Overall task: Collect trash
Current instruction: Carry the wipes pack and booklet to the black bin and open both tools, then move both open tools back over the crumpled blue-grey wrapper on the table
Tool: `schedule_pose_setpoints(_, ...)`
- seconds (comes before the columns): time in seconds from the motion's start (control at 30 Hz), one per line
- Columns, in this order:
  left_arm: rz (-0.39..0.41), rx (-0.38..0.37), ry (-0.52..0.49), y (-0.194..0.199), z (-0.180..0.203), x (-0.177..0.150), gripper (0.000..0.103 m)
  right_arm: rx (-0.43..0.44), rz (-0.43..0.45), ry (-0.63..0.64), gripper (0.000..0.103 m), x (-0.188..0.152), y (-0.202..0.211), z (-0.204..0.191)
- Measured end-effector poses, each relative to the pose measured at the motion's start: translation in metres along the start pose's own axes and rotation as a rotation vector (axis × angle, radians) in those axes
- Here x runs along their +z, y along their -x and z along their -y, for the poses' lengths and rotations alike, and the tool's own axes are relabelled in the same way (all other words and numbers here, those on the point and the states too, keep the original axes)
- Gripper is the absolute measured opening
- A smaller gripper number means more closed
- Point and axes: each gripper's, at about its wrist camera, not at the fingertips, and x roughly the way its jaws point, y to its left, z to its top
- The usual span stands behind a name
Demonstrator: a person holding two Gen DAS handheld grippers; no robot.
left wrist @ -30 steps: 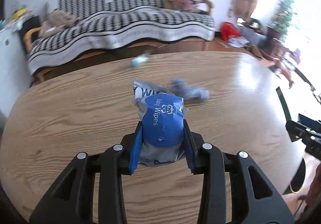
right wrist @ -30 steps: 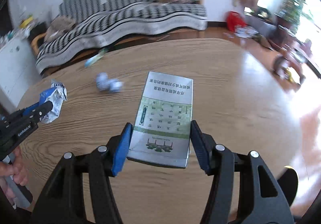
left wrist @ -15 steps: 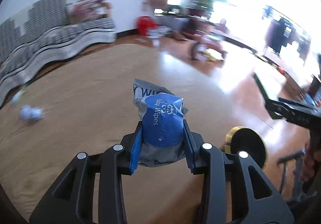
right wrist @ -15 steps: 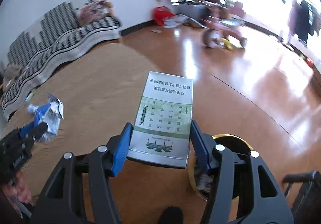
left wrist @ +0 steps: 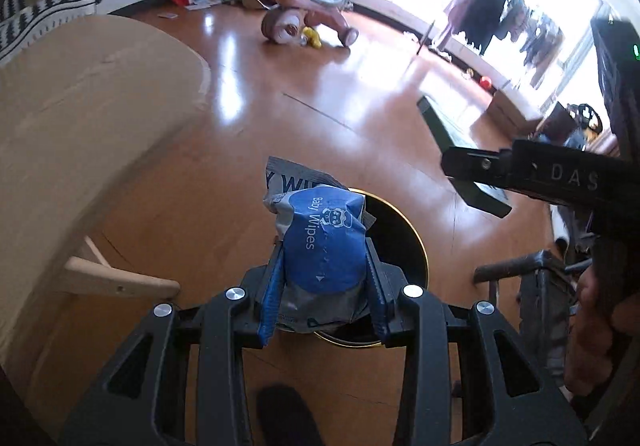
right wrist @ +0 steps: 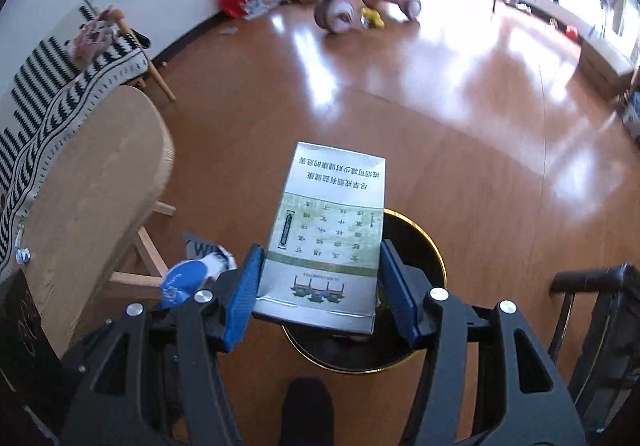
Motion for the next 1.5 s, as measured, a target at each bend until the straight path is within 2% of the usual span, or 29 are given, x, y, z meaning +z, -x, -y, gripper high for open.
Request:
schedule_pose_setpoints(0.53,-0.043,-0.05,-0.019,-0.029,0.025,0.01,0.037,-0.007,-0.014,-0.074,0.059,0.007,-0.004,0.023)
schedule_pose_setpoints(0.57,-0.044,-0.048,-0.02,-0.031,0.026,0.01,0.042,-0.01,-0.013,-0.079,0.064,0.006,-0.003,0.026)
schedule_pose_setpoints(0.6,-0.042,-0.047,-0.018,-0.033,0.027,0.011,0.049,-0.015,-0.015,-0.086,0.077,0.007,-0.004,0.027)
schedule_pose_setpoints(0.63,-0.036,-0.042,-0.013,-0.033,0.026,0.011,0.063,-0.019,-0.012,-0.09,0.08,0.006,-0.003,0.026)
schedule_pose_setpoints(0.8,-0.022,-0.044,-0.01,-0.03,0.025,0.012,0.067,-0.019,0.013,-0.081,0.08,0.006,0.002,0.02)
schedule_pose_setpoints(0.9,-0.005,-0.023,-0.03,-0.015,0.015,0.013,0.071,-0.004,0.033,-0.058,0.08,0.01,0.006,0.005)
schedule_pose_setpoints(1.1,0.086,0.078,-0.053,0.061,-0.042,0.014,0.088,0.058,0.087,0.052,0.084,0.013,0.019,-0.064)
schedule_pose_setpoints(1.23,0.169,0.213,-0.038,0.135,-0.109,0.003,0.093,0.121,0.101,0.169,0.085,0.005,0.02,-0.143)
schedule_pose_setpoints(1.33,0.215,0.321,0.031,0.192,-0.171,-0.014,0.094,0.168,0.101,0.269,0.085,-0.005,0.022,-0.211)
schedule_pose_setpoints(1.5,0.297,0.496,0.186,0.277,-0.275,-0.067,0.096,0.274,0.116,0.449,0.086,-0.039,0.03,-0.336)
